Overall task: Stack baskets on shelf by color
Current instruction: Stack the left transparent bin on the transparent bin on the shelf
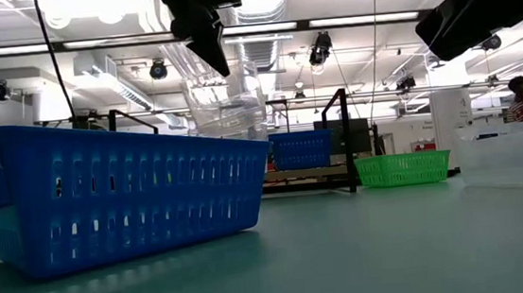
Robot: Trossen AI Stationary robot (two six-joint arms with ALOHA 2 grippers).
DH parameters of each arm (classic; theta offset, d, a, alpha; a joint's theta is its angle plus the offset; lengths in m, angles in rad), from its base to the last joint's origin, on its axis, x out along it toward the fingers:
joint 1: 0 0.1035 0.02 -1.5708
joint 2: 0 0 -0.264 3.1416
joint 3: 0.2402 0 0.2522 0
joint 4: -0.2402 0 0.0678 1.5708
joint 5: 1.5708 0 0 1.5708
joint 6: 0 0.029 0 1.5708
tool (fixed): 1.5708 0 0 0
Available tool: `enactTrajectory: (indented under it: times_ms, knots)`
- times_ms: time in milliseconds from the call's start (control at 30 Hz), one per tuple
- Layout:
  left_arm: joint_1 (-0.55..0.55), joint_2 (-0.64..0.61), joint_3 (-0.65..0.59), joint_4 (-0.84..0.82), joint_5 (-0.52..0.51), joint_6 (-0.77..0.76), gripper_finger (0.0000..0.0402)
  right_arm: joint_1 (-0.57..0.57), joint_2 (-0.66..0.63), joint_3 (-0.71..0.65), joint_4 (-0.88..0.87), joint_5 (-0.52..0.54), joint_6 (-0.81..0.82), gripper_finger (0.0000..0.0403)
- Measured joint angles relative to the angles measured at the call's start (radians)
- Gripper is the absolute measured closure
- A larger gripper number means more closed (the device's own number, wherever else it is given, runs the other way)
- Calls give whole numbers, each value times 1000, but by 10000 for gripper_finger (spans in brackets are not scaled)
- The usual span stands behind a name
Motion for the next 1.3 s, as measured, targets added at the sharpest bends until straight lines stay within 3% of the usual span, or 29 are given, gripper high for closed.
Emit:
enactTrajectory:
  times_ms: [667, 1067, 1300]
  knots:
    - [13, 34, 0, 0, 0, 3, 400, 0, 0, 0, 0, 0, 9, 330]
    - [13, 18, 0, 3, -8, 9, 322, 0, 0, 0, 13, 22, 39, 330]
    - [-57, -112, -7, -15, -13, -72, 306, 0, 1, -1, 61, 58, 93, 330]
